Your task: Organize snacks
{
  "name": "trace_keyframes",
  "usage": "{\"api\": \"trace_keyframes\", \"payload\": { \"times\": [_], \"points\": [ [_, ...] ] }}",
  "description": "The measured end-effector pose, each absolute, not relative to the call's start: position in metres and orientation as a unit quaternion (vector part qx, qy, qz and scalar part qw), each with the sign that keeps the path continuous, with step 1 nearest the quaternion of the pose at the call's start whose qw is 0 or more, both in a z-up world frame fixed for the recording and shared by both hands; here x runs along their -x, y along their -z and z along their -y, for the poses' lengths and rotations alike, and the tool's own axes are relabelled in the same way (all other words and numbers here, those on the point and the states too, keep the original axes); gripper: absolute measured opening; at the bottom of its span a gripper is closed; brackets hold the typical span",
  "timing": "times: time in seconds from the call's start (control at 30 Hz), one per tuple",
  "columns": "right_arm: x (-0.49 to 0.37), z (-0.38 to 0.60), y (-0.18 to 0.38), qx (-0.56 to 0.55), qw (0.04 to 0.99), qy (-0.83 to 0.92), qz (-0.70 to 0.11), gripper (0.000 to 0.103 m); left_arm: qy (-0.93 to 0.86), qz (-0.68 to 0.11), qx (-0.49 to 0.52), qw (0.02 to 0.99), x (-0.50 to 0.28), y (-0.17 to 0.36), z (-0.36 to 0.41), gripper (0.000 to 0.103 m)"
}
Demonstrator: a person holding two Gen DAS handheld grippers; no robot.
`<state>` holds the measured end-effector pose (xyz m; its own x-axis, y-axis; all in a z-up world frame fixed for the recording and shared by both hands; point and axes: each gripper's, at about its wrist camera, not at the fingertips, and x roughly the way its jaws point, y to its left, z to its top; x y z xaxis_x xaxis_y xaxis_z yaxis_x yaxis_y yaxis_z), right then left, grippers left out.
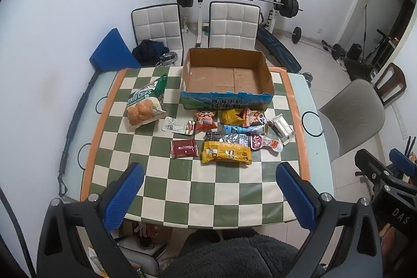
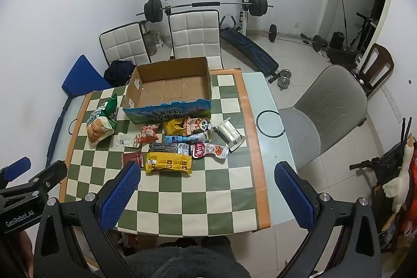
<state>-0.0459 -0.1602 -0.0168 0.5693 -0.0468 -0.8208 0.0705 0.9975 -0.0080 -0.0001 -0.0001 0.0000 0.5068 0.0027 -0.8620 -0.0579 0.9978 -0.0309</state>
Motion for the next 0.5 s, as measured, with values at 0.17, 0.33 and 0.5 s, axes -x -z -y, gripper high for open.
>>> {"api": "trace_keyframes", "payload": {
  "times": [0.17,0.33,0.5],
  "points": [
    [0.0459,0.1604,0.0175,-0.015,0.885,0.029,-0.465,0.103,-0.017,-0.501,0.029,0.865,0.0001,0.0003,-0.0002,0.103],
    [0.0459,0.1636,0.0162,-0.019,0.885,0.030,-0.464,0.103,-0.018,-0.499,0.028,0.866,0.0004,-0.0002,0.0006,0.103],
    [0.0459,0.1618,0.0161,-0.018,0.885,0.029,-0.463,0.103,-0.017,-0.500,0.028,0.866,0.0005,0.0000,0.0006,0.103]
  ]
}}
